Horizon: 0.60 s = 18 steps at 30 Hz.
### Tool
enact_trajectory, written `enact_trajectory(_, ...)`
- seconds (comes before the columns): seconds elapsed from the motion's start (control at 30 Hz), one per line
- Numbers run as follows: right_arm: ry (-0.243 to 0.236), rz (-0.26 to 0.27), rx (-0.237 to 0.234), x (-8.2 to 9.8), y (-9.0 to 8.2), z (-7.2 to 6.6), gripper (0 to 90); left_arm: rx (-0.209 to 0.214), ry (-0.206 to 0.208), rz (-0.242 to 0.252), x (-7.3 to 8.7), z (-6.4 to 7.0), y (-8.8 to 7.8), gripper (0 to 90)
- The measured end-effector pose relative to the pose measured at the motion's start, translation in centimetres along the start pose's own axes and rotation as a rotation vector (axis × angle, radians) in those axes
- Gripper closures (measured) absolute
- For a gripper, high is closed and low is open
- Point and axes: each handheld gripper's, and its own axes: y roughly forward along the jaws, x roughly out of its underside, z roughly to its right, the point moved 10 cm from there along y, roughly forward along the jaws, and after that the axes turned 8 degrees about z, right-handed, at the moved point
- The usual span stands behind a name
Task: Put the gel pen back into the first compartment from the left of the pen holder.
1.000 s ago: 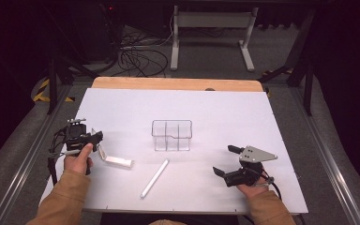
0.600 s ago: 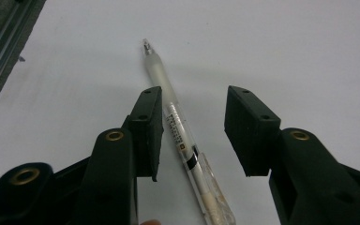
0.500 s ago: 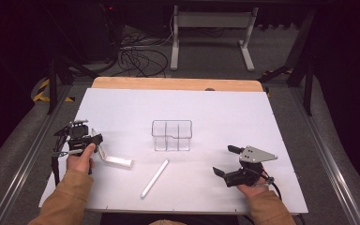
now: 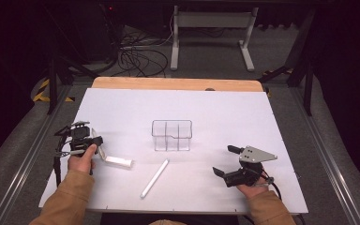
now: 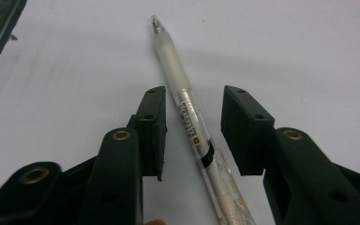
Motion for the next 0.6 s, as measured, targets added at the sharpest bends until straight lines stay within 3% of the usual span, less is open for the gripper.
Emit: enact_trajectory(0.6,-0.001,0.0,0.001,0.01,0.02,-0.01,1.7,-0.023,-0.006,-0.031,0.27,-0.33,0.37,66.0)
